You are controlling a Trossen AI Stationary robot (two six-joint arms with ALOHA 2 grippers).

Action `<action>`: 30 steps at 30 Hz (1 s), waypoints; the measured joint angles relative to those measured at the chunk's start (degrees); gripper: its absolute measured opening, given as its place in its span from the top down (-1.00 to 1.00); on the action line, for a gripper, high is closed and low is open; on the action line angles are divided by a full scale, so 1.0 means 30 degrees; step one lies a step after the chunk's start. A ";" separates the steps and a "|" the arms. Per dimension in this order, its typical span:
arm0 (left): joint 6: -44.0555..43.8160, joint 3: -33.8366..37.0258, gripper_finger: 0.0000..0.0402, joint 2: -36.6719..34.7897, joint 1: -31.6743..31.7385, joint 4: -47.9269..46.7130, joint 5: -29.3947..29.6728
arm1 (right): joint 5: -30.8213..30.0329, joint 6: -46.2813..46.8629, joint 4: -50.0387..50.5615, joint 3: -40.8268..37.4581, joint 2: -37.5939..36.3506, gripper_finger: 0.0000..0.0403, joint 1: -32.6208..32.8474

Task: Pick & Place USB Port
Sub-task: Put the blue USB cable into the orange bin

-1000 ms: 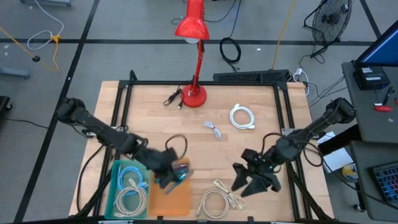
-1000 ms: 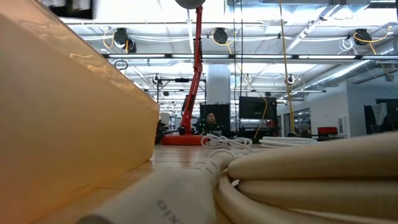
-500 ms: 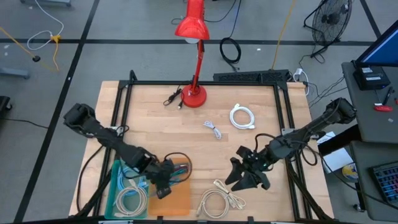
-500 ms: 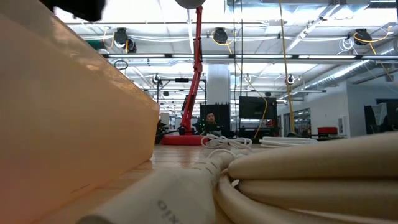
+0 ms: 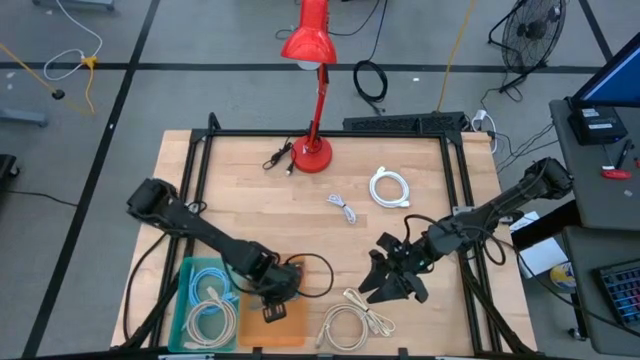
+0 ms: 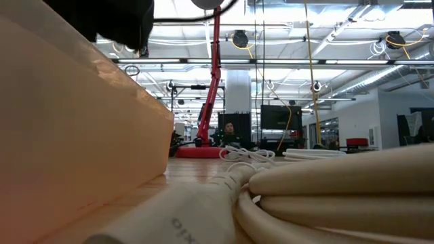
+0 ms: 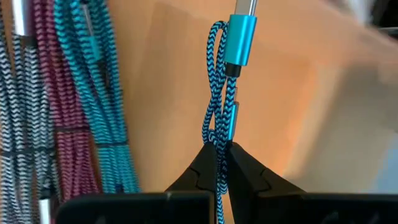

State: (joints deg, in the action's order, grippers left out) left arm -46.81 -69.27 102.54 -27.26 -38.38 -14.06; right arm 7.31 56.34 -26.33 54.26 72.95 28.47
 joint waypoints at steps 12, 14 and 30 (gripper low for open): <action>0.1026 -0.0073 0.95 0.0408 0.0381 -0.1418 0.1395 | -0.0001 0.0000 0.0010 0.0000 0.0000 0.00 0.0006; 0.1066 -0.0073 0.95 0.0408 0.0499 -0.1343 0.1330 | -0.0007 0.0000 0.0010 0.0000 0.0000 0.00 0.0000; 0.0327 -0.0066 0.83 0.0408 0.0582 -0.0925 0.1196 | 0.0000 -0.0080 0.0010 -0.0006 0.0000 0.00 0.0007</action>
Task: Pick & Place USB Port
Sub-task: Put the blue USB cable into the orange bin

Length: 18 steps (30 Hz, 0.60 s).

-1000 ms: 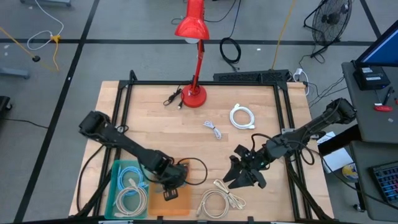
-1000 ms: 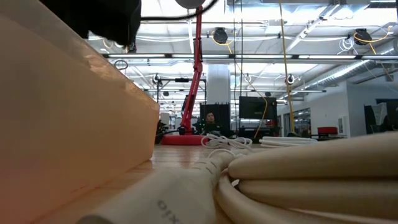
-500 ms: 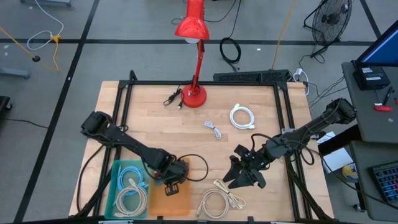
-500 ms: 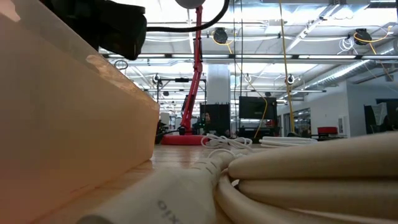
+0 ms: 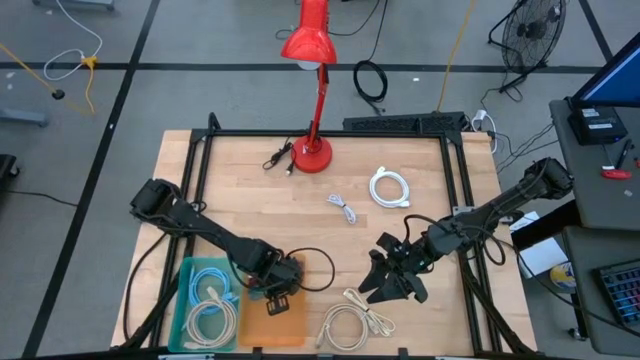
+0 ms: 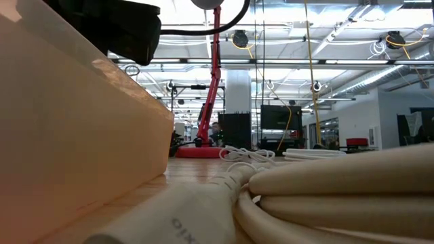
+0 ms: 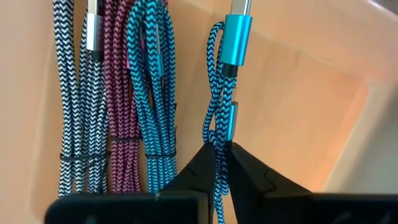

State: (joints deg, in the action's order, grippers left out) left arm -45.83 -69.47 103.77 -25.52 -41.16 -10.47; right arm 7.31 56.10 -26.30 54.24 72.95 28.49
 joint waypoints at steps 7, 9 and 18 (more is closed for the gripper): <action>-0.0785 0.0000 0.71 0.0000 0.0000 -0.1100 -0.0303 | 0.0000 0.0000 0.0000 -0.0001 0.0000 0.00 0.0000; -0.0921 0.0007 0.65 0.0000 0.0000 -0.1176 -0.0524 | 0.0000 0.0000 0.0000 -0.0001 0.0000 0.00 0.0000; -0.2024 0.0007 0.25 0.0000 0.0000 -0.1099 -0.0165 | 0.0073 0.0000 0.0000 -0.0001 0.0000 0.00 0.0000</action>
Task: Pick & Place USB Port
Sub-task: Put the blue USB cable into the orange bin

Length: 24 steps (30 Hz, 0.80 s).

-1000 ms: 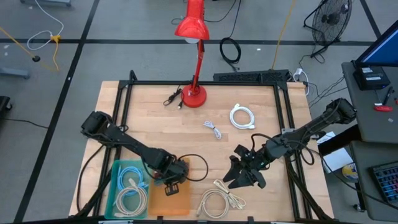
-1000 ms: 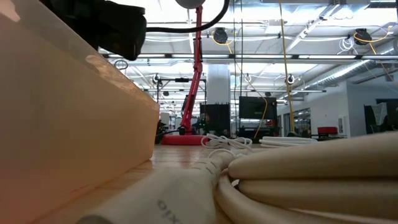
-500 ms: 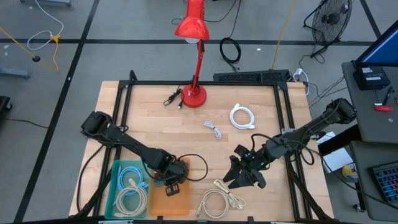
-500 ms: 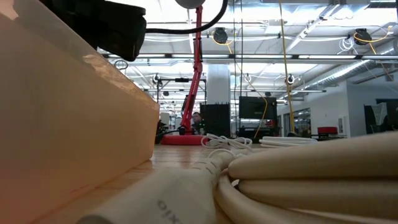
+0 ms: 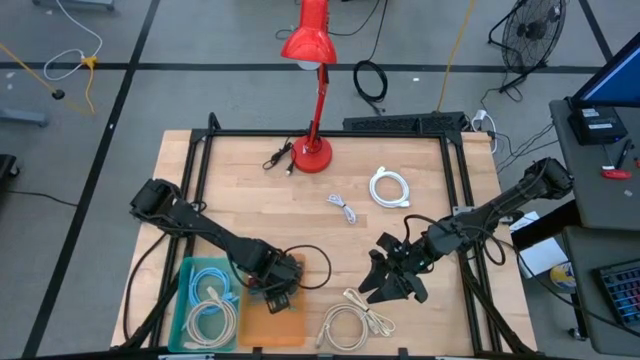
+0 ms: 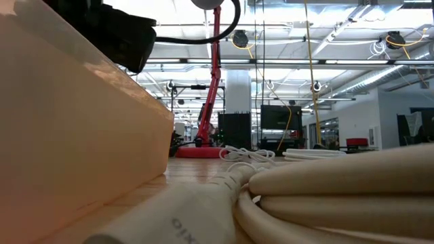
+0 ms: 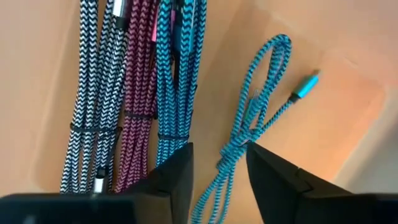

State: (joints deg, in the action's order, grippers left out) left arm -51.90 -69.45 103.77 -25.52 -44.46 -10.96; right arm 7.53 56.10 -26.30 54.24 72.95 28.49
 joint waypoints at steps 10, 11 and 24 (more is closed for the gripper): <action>-0.1369 -0.0058 0.25 -0.0248 -0.0128 -0.0182 -0.0649 | 0.0066 0.0022 0.0003 -0.0007 0.0000 0.00 0.0000; -0.1426 -0.0058 0.30 -0.0248 -0.0228 0.0313 -0.1187 | 0.0068 0.0029 0.0007 -0.0007 0.0000 0.00 0.0000; -0.2923 -0.0058 0.98 0.0845 -0.2433 0.3043 -0.0120 | 0.0087 0.0036 0.0028 -0.0015 0.0007 0.00 0.0036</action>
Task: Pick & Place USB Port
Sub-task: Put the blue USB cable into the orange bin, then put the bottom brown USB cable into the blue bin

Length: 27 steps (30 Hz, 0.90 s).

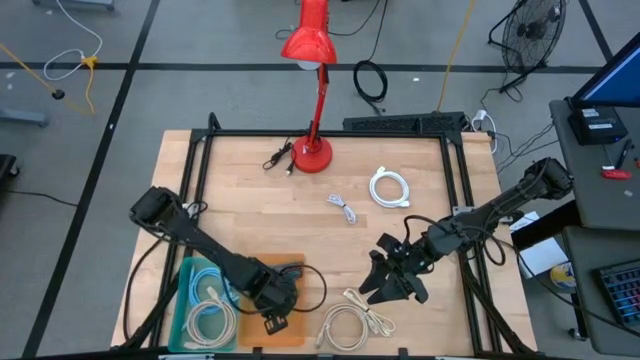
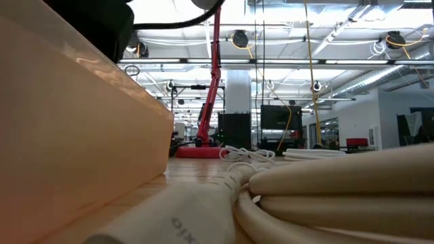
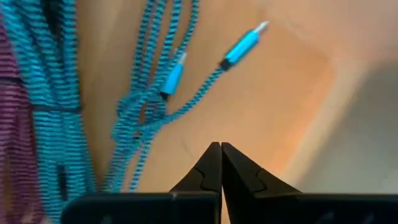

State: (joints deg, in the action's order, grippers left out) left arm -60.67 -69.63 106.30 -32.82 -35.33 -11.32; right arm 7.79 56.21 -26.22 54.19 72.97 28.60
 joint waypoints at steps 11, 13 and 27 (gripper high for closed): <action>0.0323 -0.0080 0.99 0.1530 0.0223 0.0180 0.0356 | -0.0021 0.0052 0.0490 -0.0010 0.0007 0.00 0.0000; 0.0256 -0.0080 0.99 0.1530 0.0237 0.0099 0.0556 | -0.0022 0.0190 0.0479 -0.0010 0.0007 0.00 0.0006; 0.0695 -0.1677 1.00 0.1214 0.0488 -0.3126 0.3049 | -0.0066 0.0202 0.0467 -0.0007 0.0007 0.00 0.0131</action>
State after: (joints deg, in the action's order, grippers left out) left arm -58.58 -74.66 109.94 -31.35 -44.71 -2.17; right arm 7.60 56.81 -24.82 54.17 72.99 28.99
